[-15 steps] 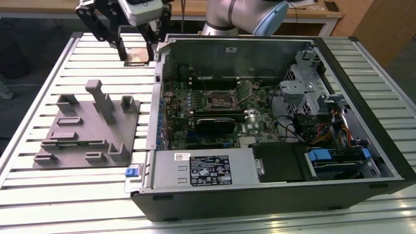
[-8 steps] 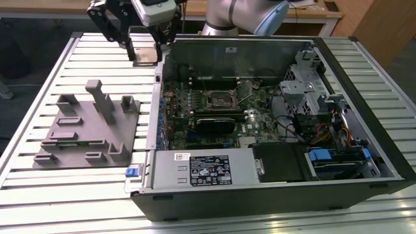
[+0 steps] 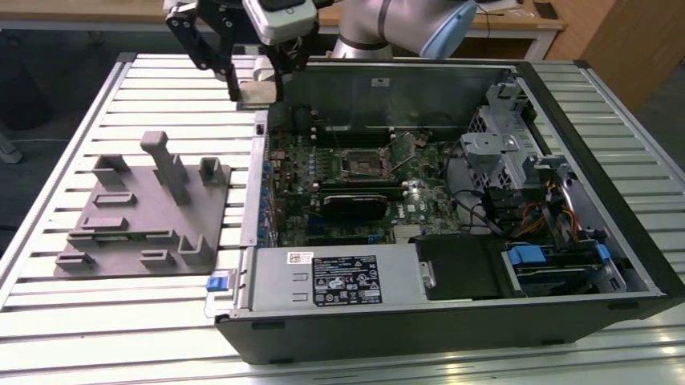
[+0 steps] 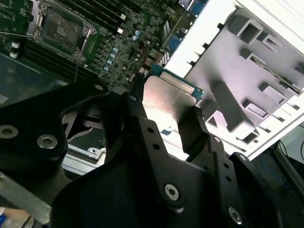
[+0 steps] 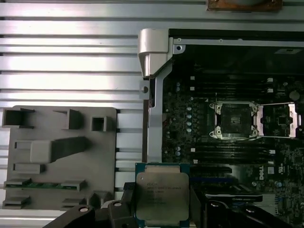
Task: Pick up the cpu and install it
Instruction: 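Pick up the cpu and move it towards the insertion slot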
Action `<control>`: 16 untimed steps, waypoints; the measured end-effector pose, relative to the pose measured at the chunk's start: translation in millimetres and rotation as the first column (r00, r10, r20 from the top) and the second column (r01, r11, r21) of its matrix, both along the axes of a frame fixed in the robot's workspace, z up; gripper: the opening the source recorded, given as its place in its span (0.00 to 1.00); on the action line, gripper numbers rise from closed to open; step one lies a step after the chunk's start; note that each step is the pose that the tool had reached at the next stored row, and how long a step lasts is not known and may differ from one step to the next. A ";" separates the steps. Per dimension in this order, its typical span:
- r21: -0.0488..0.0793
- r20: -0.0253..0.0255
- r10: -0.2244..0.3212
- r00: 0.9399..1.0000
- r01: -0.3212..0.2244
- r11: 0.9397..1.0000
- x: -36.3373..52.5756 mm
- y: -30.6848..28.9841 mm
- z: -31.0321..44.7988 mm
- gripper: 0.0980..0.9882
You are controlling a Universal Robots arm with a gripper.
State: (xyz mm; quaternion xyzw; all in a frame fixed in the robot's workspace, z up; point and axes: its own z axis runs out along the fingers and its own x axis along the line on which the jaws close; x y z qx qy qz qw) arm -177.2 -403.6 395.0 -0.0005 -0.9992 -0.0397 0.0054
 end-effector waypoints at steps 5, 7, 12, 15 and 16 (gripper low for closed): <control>0.000 0.000 0.000 1.000 0.000 1.000 16.1 0.0 -1.4 0.50; 0.000 0.000 0.000 1.000 0.000 1.000 23.6 0.2 -2.0 0.50; 0.000 0.000 0.000 1.000 0.000 1.000 41.3 1.4 -3.8 0.50; 0.000 0.000 0.000 1.000 0.000 1.000 49.0 3.3 -4.8 0.50; 0.000 0.000 0.000 1.000 0.000 1.000 50.4 4.6 -4.9 0.50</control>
